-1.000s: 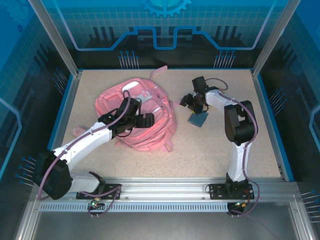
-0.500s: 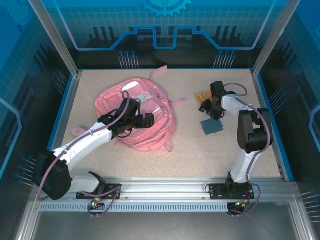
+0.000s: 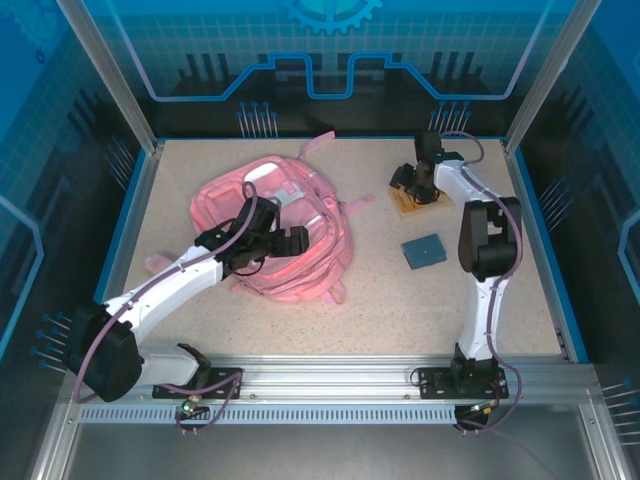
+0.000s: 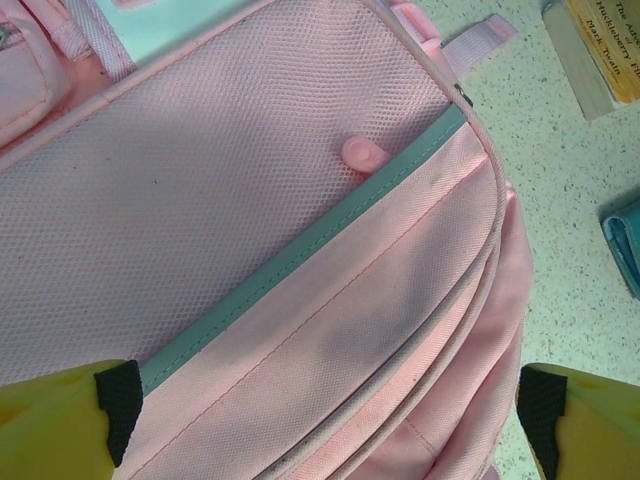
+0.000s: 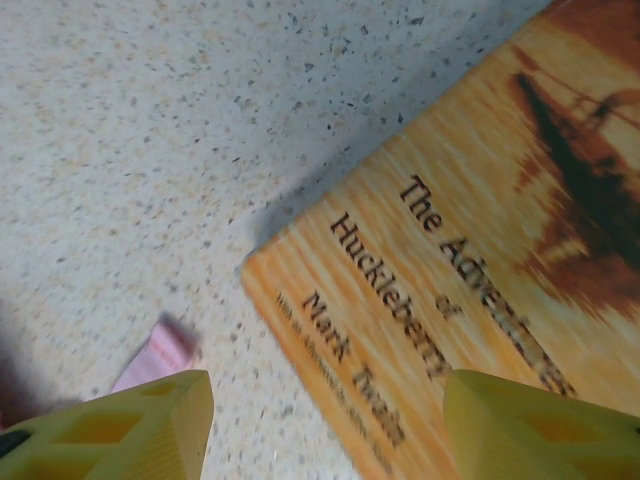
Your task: Pack books, pencil case, and school supplies into a backpack
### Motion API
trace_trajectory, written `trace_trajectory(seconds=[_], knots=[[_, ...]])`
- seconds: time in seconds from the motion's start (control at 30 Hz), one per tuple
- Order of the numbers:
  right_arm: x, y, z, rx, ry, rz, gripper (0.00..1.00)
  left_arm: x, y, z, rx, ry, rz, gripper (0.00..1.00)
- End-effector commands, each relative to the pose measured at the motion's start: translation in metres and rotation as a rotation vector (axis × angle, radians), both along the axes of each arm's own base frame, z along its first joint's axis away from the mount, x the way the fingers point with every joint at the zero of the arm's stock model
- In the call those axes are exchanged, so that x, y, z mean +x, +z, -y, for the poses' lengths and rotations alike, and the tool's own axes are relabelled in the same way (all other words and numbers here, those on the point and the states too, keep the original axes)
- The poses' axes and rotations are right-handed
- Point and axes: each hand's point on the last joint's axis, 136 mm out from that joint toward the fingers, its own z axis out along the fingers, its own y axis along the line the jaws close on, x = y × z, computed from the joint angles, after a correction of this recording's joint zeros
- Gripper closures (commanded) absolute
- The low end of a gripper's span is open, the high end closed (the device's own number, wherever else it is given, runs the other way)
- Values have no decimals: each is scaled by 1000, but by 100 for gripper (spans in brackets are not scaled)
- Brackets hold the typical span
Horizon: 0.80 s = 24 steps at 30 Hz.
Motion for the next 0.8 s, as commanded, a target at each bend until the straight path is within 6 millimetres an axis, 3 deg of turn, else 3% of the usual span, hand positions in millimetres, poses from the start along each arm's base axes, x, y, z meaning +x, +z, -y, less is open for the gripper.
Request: trace_trajectory(seconds=[0.0,0.17,0.27,0.47,0.77], knots=[[-6,-22,-7,25,20,-98,37,-5,4,2,-48,7,-9,1],[-21,-46,-16,51,35,-178,37,-5,5,5,-59,-4,-13,1],[-46,-53,-20,40,67,-244,37,-5,7,8,-66,-17,-15,1],[-105,-58,-39,87,160,-313,37,-1,11,19,-96,-47,-29,1],[-217,-48,-87,117,324,-368,38,7,20,48,-128,-125,-38,2]])
